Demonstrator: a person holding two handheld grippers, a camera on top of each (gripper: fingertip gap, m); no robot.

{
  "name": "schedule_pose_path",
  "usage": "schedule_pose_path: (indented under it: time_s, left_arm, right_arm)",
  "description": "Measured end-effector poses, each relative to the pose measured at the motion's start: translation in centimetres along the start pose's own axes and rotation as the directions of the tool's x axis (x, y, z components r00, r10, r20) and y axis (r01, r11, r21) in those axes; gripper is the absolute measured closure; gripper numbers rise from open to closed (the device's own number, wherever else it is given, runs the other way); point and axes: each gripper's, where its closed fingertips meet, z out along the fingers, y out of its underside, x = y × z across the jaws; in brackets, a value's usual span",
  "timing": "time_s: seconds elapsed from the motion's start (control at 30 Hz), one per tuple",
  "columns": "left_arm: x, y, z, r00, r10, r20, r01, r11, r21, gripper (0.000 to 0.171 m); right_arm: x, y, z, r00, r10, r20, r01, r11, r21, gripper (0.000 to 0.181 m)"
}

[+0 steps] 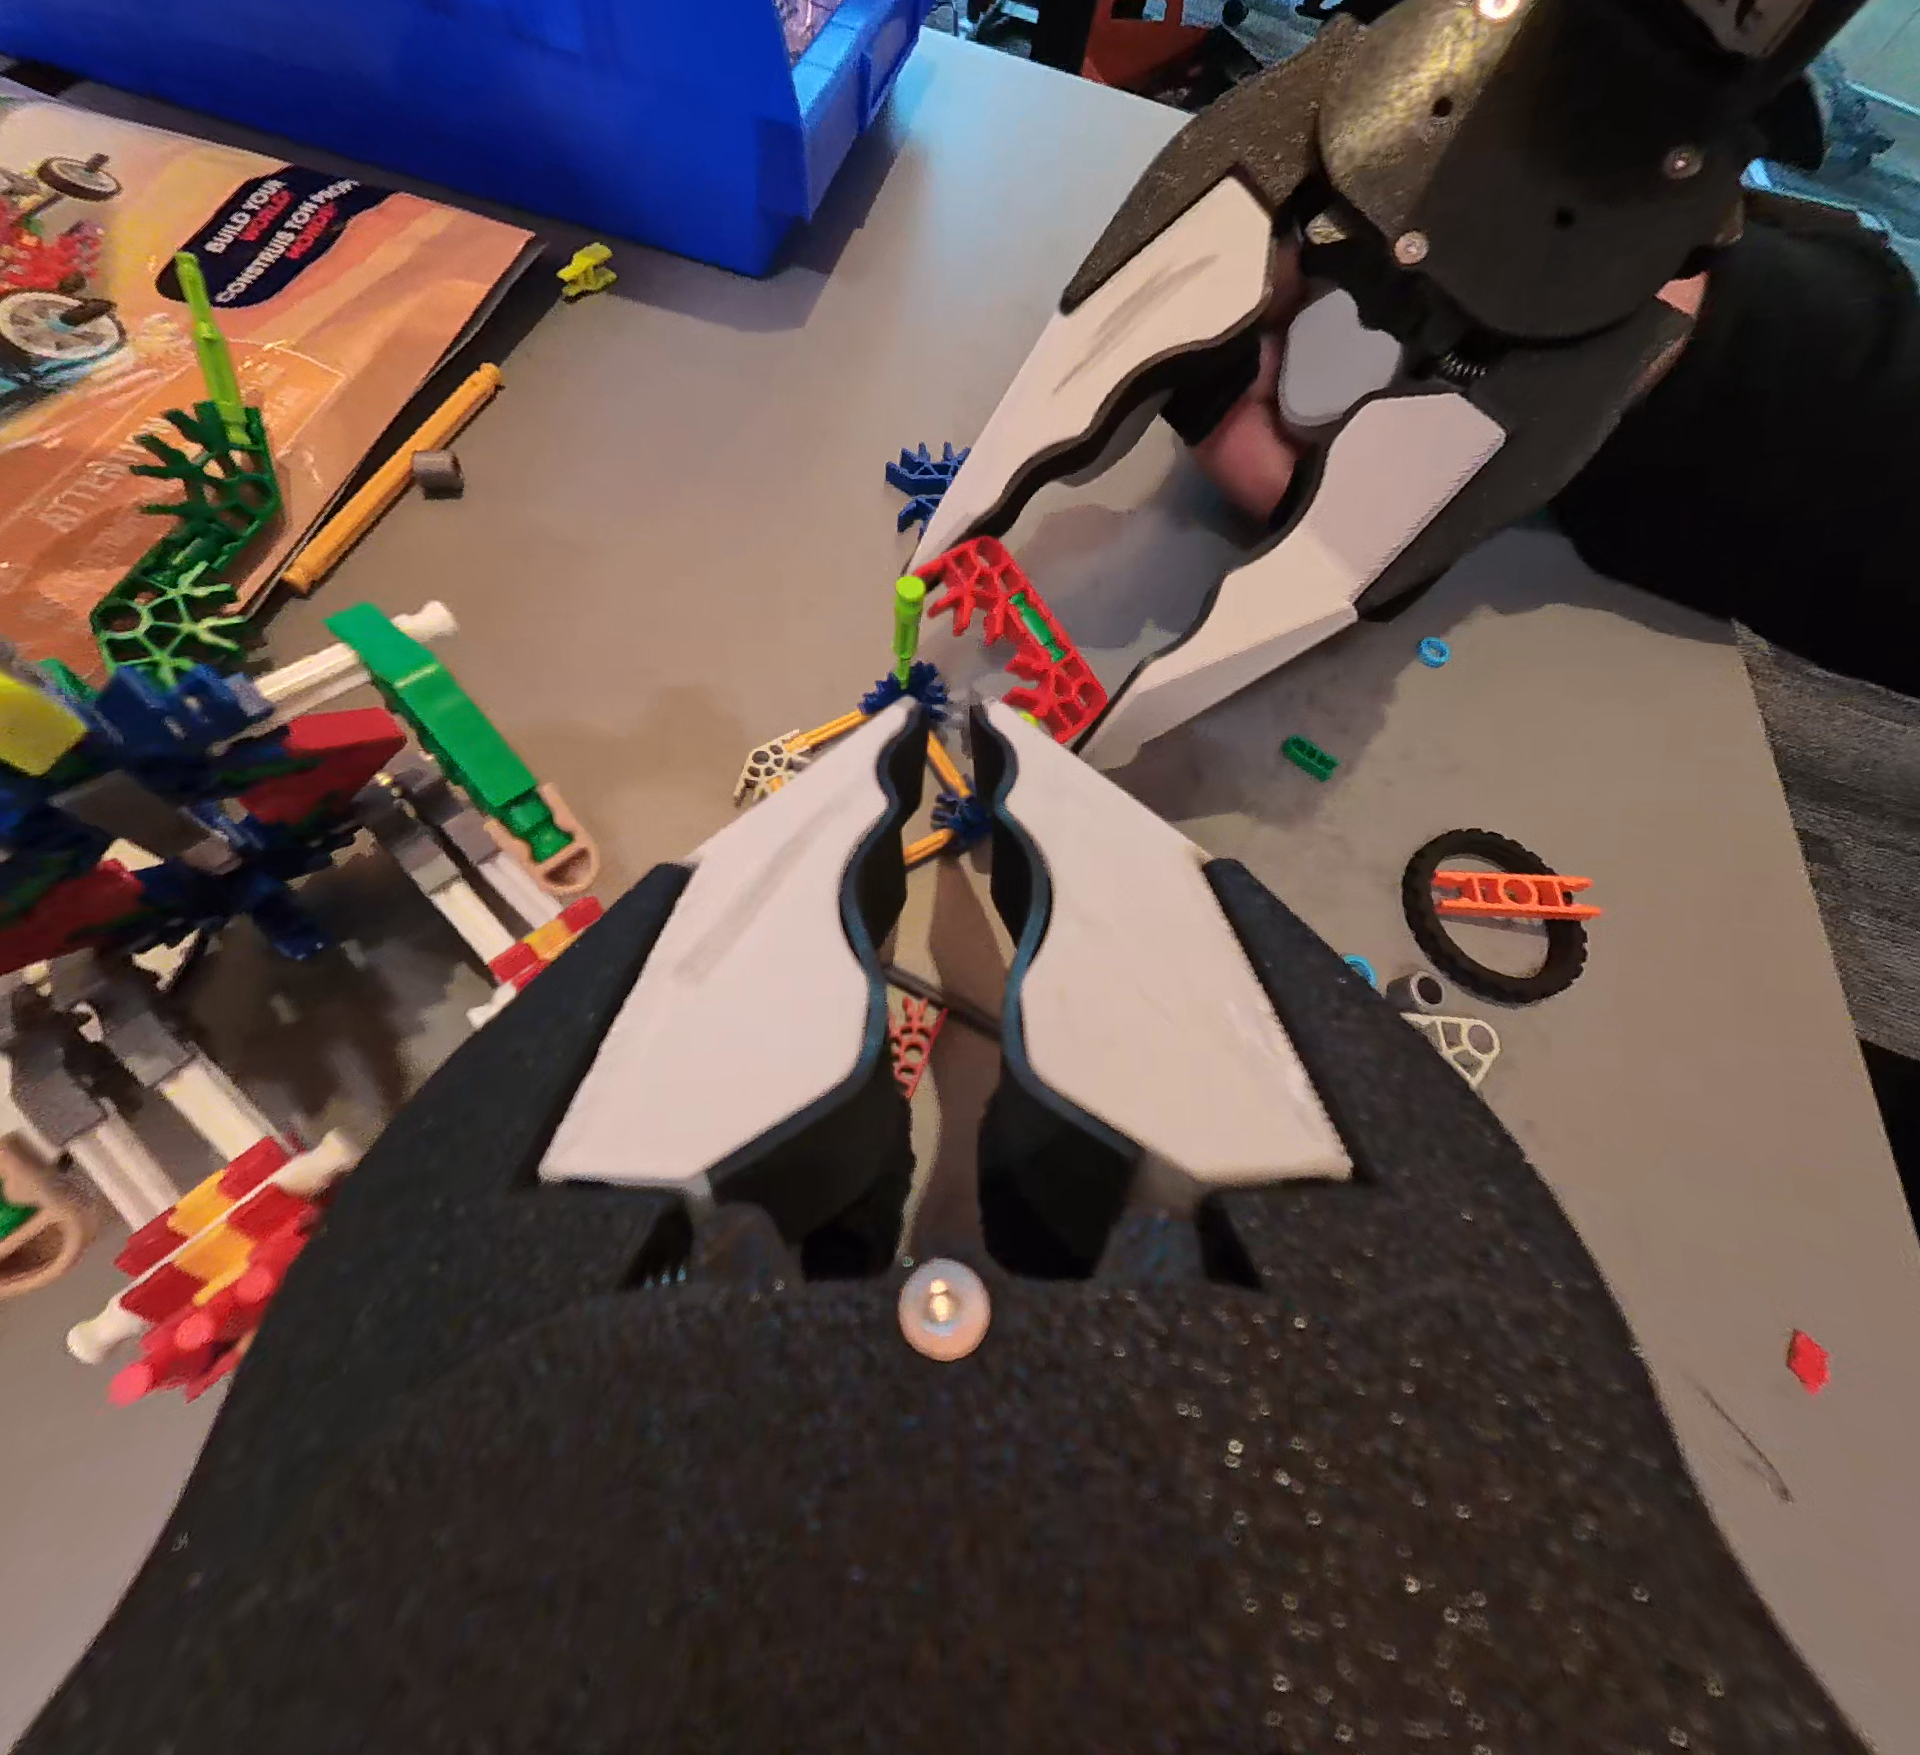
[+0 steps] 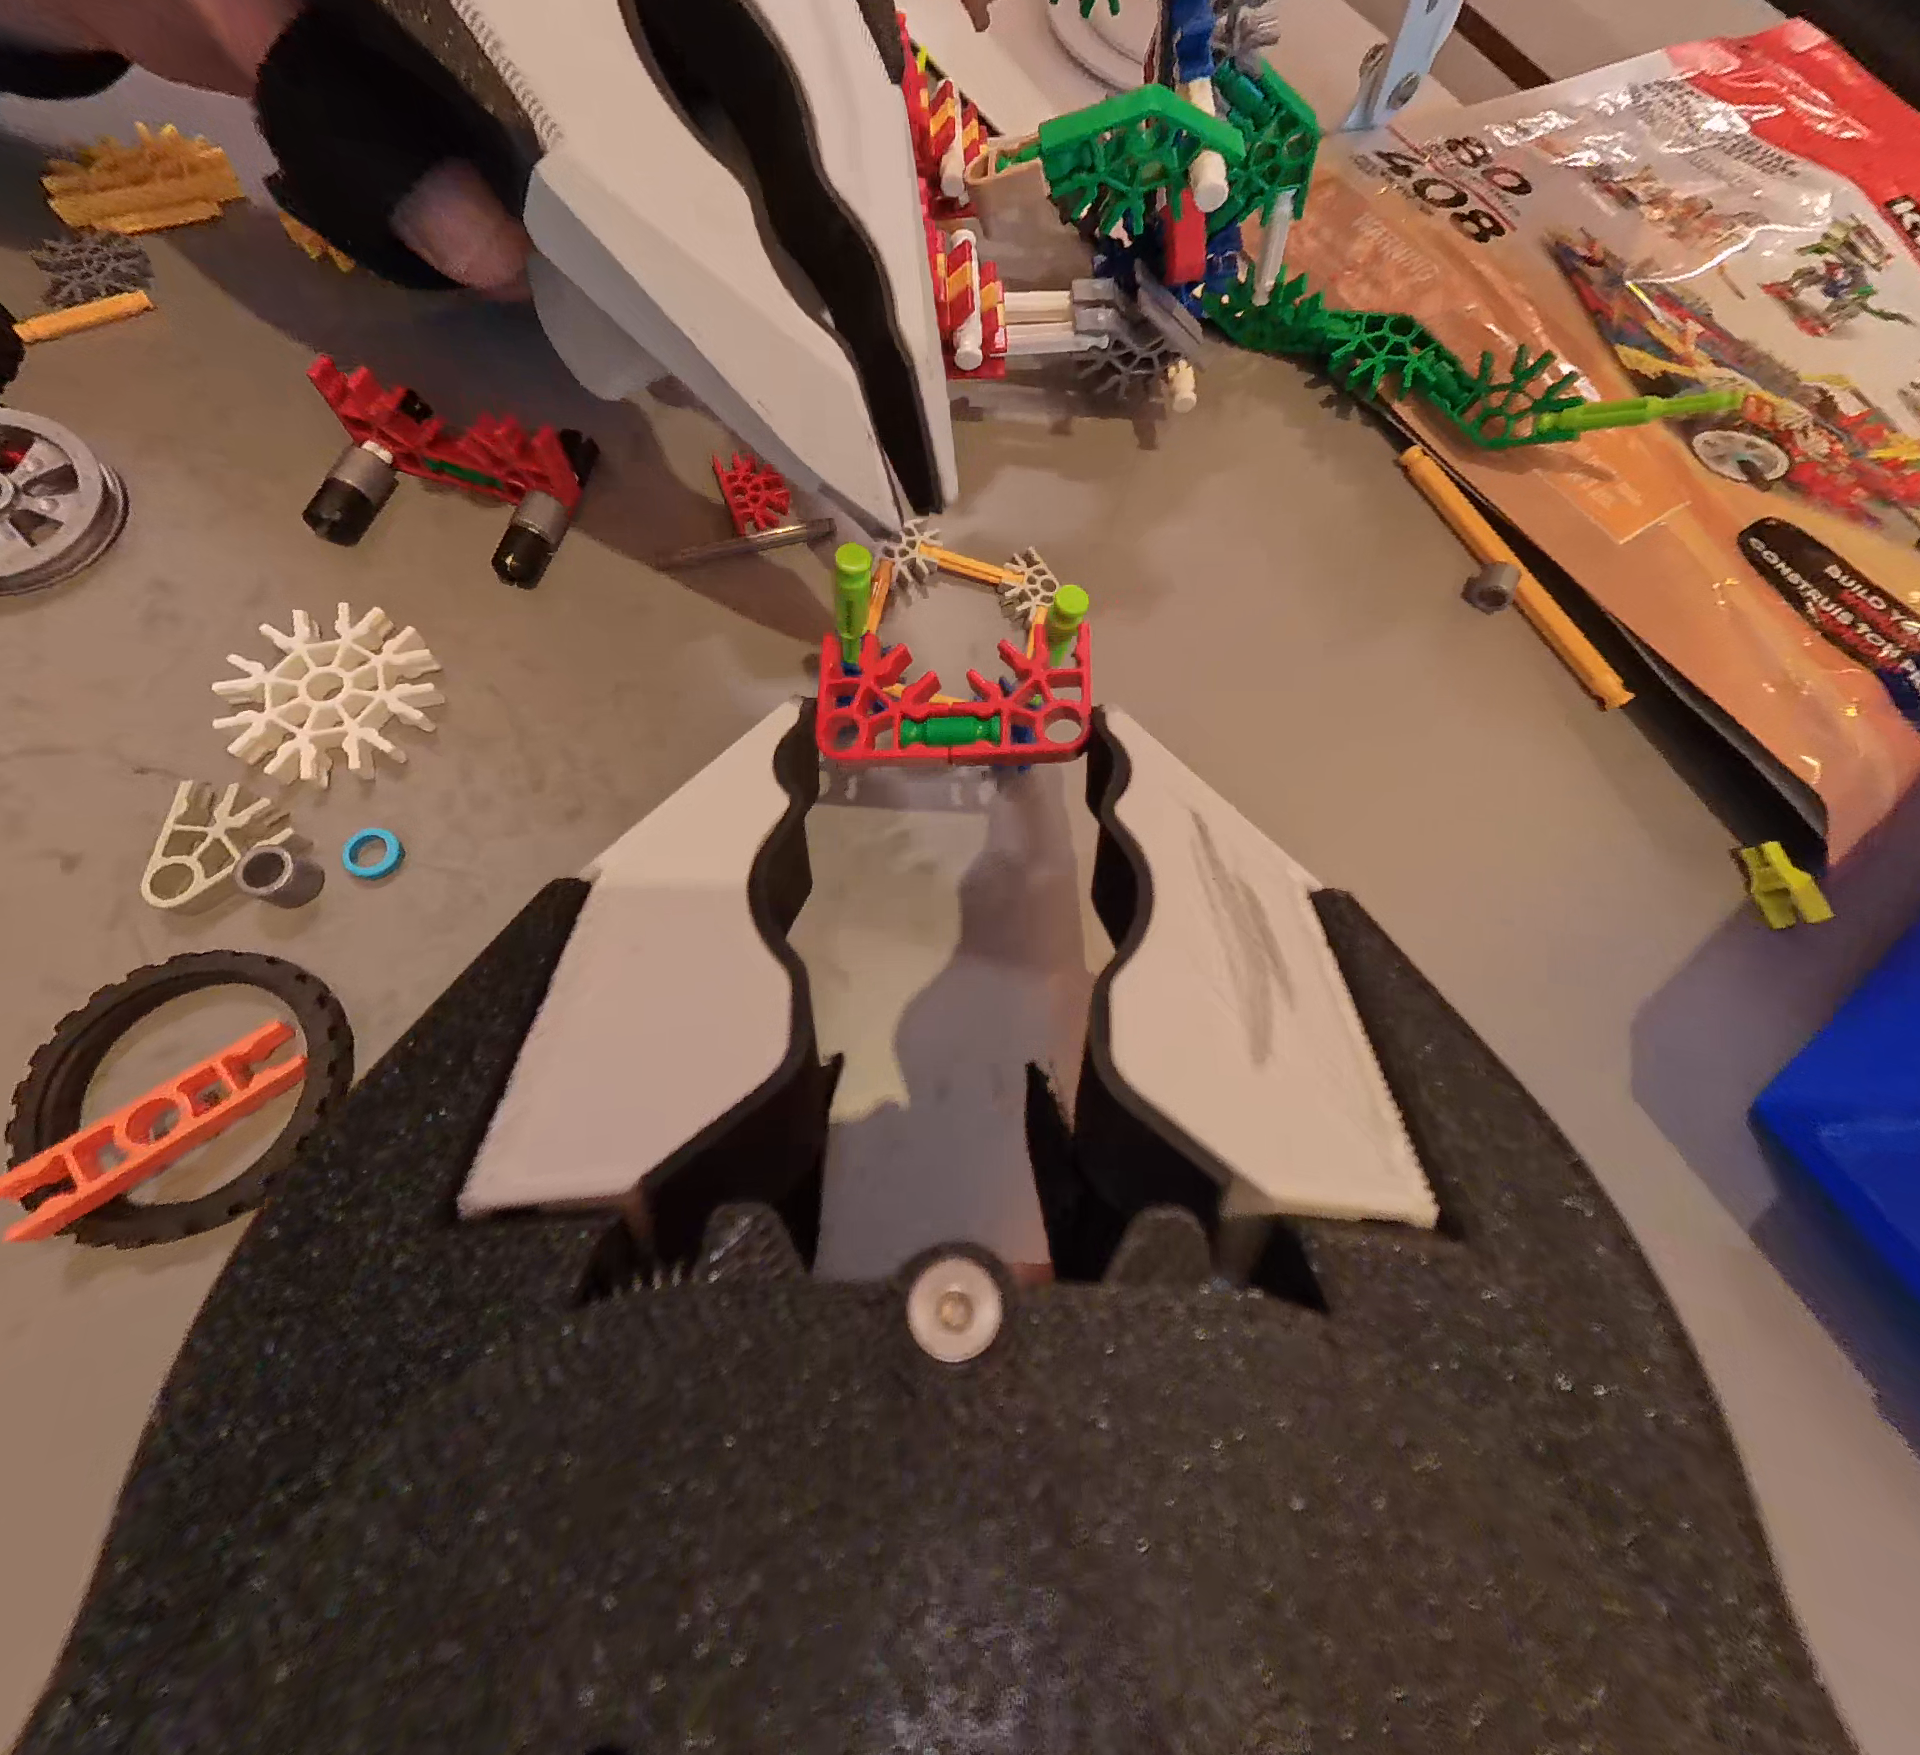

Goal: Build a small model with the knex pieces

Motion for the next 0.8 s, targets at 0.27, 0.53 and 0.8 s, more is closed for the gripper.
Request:
schedule_pose_path:
  time_s: [0.27, 0.53, 0.8]
  left_arm:
    - [0.78, 0.15, 0.66, 1.0, 0.008, -0.015, -0.008, 1.0, -0.014, 0.171]
    - [0.59, 0.45, 0.4, 1.0, -0.017, -0.021, 0.016, 0.999, -0.028, 0.17]
    - [0.49, 0.8, 0.27, 1.0, -0.02, -0.013, 0.02, 0.998, -0.056, 0.169]
  right_arm:
    - [-0.04, 0.05, 0.26, 1.0, 0.018, 0.005, -0.018, 1.0, -0.007, 0.131]
    - [-0.13, -0.13, 0.25, 0.999, 0.045, 0.019, -0.045, 0.999, 0.0, 0.131]
    - [-0.36, -0.55, 0.28, 0.994, 0.098, 0.049, -0.099, 0.995, 0.017, 0.131]
